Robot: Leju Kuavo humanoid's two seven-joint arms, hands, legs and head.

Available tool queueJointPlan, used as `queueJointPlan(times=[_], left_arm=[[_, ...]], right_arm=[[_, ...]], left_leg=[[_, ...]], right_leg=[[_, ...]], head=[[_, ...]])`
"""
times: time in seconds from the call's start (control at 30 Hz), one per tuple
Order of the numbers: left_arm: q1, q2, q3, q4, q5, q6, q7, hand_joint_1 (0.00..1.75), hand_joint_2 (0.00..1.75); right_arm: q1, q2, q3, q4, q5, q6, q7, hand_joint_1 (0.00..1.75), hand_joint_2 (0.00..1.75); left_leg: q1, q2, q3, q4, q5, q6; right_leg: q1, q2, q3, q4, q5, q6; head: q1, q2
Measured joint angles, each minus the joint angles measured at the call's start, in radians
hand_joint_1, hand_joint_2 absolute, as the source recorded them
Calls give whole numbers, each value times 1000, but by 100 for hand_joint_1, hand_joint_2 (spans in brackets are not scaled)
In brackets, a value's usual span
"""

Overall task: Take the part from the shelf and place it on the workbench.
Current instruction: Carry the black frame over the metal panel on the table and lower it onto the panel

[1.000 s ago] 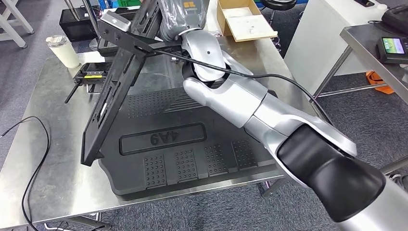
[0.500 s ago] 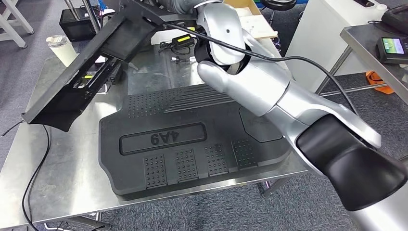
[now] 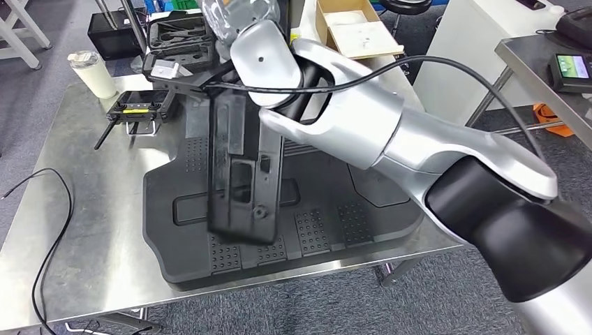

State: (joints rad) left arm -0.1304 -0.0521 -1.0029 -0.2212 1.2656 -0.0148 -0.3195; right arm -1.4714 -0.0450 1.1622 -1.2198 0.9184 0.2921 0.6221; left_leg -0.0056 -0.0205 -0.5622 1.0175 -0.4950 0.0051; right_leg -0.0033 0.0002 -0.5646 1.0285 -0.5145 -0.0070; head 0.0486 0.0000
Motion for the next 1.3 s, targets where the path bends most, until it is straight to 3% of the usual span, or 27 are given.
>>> queueJointPlan(times=[0.3,0.6,0.77,0.97,1.13,1.3], left_arm=[[2,1,0,1,-24,-30,16,0,0],[4,4,0,5,-19,-35,19,0,0],[7,5,0,6,-14,-39,19,0,0],[17,6,0,8,-5,-28,14,0,0],[32,6,7,8,12,-2,-17,0,0],[46,6,16,8,20,1,-30,0,0]], right_arm=[[-8,1,33,18,83,-297,7,0,0],[17,-3,26,18,103,-360,-21,0,0],[45,-16,-12,14,101,-458,-7,0,0],[110,-73,-94,-63,75,-691,14,0,0],[206,-157,-195,-193,43,-909,14,0,0],[365,-217,-347,-358,22,-987,-67,0,0]], left_leg=[[0,1,0,0,0,0],[0,1,2,0,0,0],[0,1,3,0,0,0],[0,2,4,0,0,0],[0,2,6,0,-1,1],[0,3,10,0,-2,2]], right_leg=[[0,2,1,-2,0,0],[0,2,2,-2,0,0],[0,2,2,-2,0,0],[0,2,4,-3,0,0],[0,2,6,-5,0,0],[0,3,10,-7,0,0]], head=[[0,0],[0,0],[0,0],[0,0],[0,0],[0,0]])
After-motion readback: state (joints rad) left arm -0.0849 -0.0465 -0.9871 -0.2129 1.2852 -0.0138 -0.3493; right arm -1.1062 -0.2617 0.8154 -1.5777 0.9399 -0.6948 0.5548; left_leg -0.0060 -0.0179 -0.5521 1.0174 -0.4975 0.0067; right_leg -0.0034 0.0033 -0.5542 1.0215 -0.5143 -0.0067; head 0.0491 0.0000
